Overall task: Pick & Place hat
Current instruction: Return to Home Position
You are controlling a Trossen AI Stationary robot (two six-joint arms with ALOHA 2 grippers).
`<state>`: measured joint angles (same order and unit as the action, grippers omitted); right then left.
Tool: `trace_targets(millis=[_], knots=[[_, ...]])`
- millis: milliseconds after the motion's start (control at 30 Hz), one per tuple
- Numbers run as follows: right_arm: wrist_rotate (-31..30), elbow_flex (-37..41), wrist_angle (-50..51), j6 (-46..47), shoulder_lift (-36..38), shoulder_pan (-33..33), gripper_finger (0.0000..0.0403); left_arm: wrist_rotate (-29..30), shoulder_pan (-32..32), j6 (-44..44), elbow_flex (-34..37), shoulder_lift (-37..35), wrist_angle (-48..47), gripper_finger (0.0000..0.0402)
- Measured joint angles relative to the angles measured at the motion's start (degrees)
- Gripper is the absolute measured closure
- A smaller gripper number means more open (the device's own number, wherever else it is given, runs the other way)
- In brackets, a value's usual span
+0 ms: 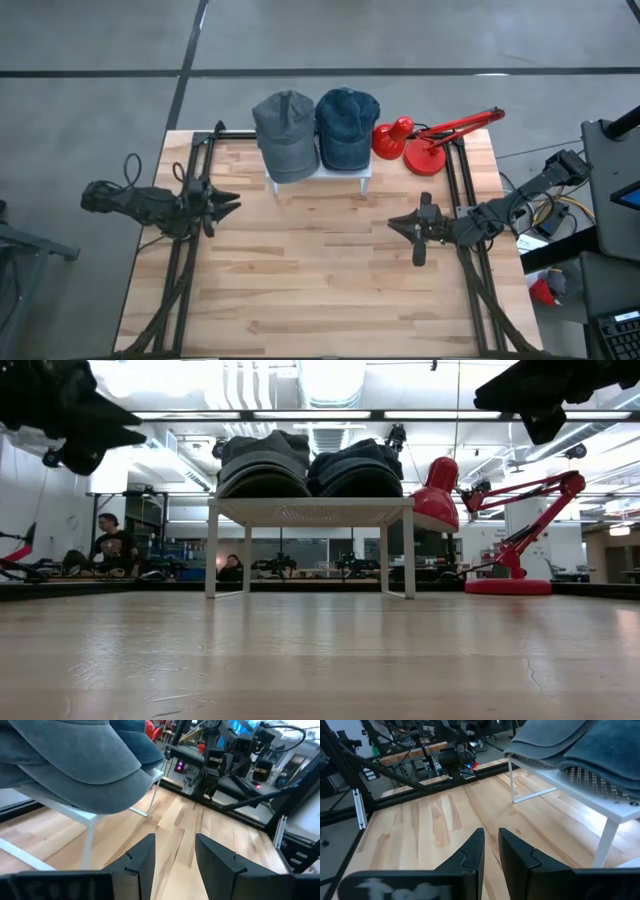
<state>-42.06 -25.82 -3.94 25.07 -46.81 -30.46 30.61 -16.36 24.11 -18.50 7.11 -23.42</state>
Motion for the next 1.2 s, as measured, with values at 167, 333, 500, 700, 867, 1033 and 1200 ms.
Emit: trace_targets(millis=[167,333,500,700,867,1033,1200], knots=[[-0.1,0.0,-1.9,-4.8,0.8,0.2,0.0351,-0.5,0.0,-0.1,6.3,-0.1,10.2,0.0262],[-0.1,0.0,-6.8,-15.3,1.0,0.1,0.0351,-1.3,0.1,-0.2,13.9,0.2,20.7,0.0262],[0.0,0.0,-10.1,-20.0,1.0,0.7,0.0351,-0.6,0.1,0.1,16.7,0.1,23.7,0.0262],[0.1,0.5,-9.7,-19.0,1.0,4.7,0.0351,1.5,1.3,-5.7,16.0,0.1,22.7,0.0262],[3.1,2.3,-9.6,-15.2,1.0,10.5,0.0351,1.1,2.3,-5.4,16.0,0.1,22.3,0.0266],[14.5,3.9,-9.7,-14.5,1.0,15.1,0.0351,0.5,2.3,-4.5,16.0,0.1,21.7,0.0281],[15.2,6.3,-12.6,-11.7,1.3,15.5,0.0351,0.4,2.3,-4.1,16.0,0.1,21.5,0.0292]])
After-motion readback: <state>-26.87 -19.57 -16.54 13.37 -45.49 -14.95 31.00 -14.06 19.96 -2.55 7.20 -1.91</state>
